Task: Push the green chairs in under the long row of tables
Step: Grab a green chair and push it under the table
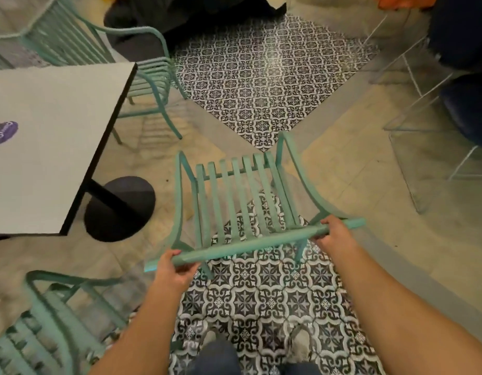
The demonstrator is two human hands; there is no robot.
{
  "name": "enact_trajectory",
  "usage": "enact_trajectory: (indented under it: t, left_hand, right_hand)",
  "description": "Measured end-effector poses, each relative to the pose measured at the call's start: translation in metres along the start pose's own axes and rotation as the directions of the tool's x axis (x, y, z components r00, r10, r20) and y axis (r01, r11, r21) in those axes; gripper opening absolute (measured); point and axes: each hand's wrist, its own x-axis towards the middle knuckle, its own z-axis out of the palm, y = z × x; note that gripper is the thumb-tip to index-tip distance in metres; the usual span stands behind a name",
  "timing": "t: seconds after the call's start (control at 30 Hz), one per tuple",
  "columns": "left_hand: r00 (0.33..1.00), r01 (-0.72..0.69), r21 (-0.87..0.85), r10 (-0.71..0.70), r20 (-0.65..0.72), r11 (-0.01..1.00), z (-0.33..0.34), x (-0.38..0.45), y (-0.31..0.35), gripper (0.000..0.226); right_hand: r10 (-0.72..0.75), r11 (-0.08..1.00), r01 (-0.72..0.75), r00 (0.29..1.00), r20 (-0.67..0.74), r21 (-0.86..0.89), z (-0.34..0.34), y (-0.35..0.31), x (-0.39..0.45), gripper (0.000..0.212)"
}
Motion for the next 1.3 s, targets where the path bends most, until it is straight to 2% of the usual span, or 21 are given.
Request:
enact_trajectory:
  t: [0.13,0.27,0.4,0.53,0.67,0.83,0.93,1.03,1.13,1.23,1.3]
  left_hand:
    - [1.000,-0.003,-0.113,0.000,-0.022,0.994,0.026,-0.001,-0.030,0.024]
    - [0.999,-0.031,-0.145,0.025,-0.039,0.989,0.058,-0.002,-0.063,0.029]
    - [0.995,-0.065,-0.200,0.048,-0.089,0.978,0.096,0.001,-0.096,0.026]
    - [0.994,-0.098,-0.275,0.081,-0.072,0.957,0.141,0.009,-0.116,0.032]
    - [0.990,-0.117,-0.323,0.087,-0.107,0.939,0.177,0.009,-0.134,0.026]
    - [0.982,-0.134,-0.333,0.082,-0.168,0.933,0.216,0.005,-0.151,0.019]
    - [0.975,-0.174,-0.378,0.106,-0.195,0.909,0.243,0.004,-0.159,0.008]
    - [0.958,-0.213,-0.404,0.110,-0.265,0.890,0.274,-0.004,-0.177,0.009]
    - [0.950,-0.253,-0.488,0.120,-0.288,0.835,0.300,-0.012,-0.202,0.021]
    - [0.934,-0.299,-0.515,0.137,-0.329,0.804,0.328,-0.013,-0.216,0.014]
    - [0.936,-0.302,-0.555,0.131,-0.326,0.775,0.347,-0.017,-0.226,0.013]
  right_hand:
    - [0.006,0.997,-0.006,1.000,0.002,-0.083,0.007,-0.042,0.024,0.010]
    - [-0.002,0.988,0.000,1.000,-0.014,-0.155,0.020,-0.085,0.057,0.033]
    - [-0.013,0.966,0.010,1.000,-0.011,-0.260,0.046,-0.126,0.093,0.014]
    - [-0.020,0.952,0.039,0.998,0.066,-0.303,0.078,-0.170,0.125,0.008]
    - [-0.034,0.930,0.063,0.996,0.086,-0.362,0.105,-0.204,0.151,0.018]
    - [-0.011,0.888,0.062,0.994,0.113,-0.455,0.133,-0.239,0.180,0.014]
    - [-0.005,0.876,0.090,0.984,0.176,-0.474,0.154,-0.258,0.199,0.014]
    - [0.052,0.840,0.074,0.975,0.215,-0.537,0.169,-0.283,0.207,0.015]
    - [0.082,0.804,0.091,0.962,0.260,-0.588,0.187,-0.311,0.220,0.022]
    - [0.105,0.779,0.090,0.957,0.270,-0.620,0.210,-0.332,0.236,0.030]
    - [0.122,0.733,0.098,0.955,0.272,-0.674,0.223,-0.345,0.242,0.022]
